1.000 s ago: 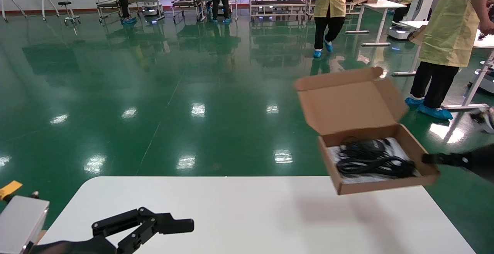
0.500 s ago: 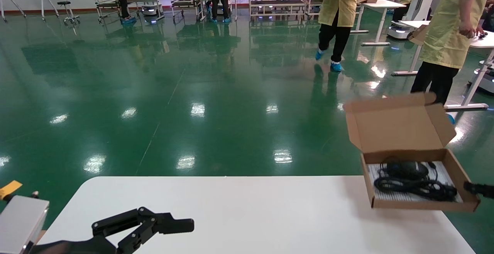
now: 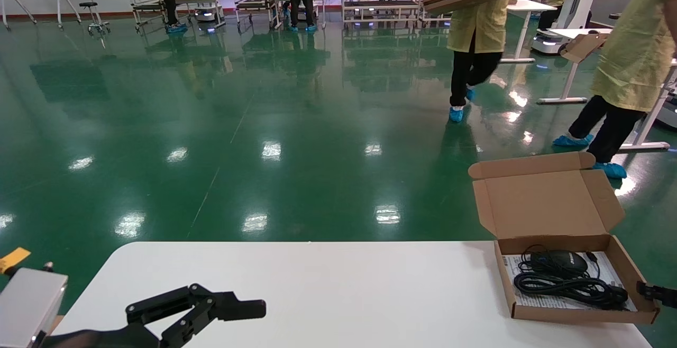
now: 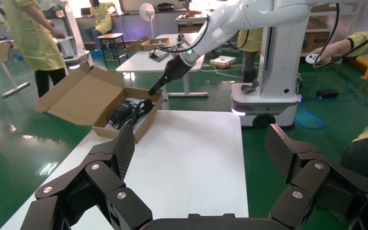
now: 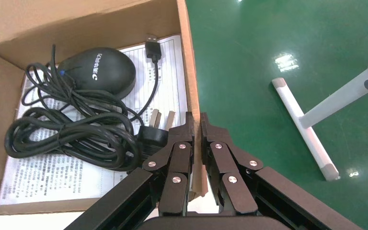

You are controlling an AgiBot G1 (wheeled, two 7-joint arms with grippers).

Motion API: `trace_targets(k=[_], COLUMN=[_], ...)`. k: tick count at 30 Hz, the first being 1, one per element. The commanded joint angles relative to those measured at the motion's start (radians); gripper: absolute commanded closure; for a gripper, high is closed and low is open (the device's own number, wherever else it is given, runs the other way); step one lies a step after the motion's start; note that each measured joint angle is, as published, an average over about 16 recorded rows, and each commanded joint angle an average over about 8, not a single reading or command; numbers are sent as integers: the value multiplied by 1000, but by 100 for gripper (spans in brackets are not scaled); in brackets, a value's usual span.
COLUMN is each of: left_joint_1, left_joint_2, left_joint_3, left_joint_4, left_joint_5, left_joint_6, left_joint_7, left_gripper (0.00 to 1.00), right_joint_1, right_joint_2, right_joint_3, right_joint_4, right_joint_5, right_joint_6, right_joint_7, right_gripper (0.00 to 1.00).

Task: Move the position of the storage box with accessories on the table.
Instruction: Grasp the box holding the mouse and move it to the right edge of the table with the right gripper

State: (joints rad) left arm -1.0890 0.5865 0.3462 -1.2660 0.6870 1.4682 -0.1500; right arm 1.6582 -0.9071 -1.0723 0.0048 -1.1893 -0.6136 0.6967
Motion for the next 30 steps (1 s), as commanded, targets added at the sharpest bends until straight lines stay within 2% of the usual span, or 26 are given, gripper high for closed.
trace_targets(k=[1,7,9,30], left_joint_1=[0,0,0,0], left_joint_2=[0,0,0,0], left_joint_3=[0,0,0,0], left_joint_4=[0,0,0,0], left_joint_5=[0,0,0,0], left_joint_6=[0,0,0,0], left_joint_7=[0,0,0,0], left_gripper=[0,0,0,0], right_joint_1=[-9,-19,-21,-24], right_joint_2=[1,-5,-7,-21], right_joint_3=[2,8,10,24], right_joint_4=[2,6,7,4], right_joint_5=[3,12,14,34], right_joint_6=[5,14,17,40], right_joint_7=[-5,-16,-19,-44], right_gripper=[94,20,1,0])
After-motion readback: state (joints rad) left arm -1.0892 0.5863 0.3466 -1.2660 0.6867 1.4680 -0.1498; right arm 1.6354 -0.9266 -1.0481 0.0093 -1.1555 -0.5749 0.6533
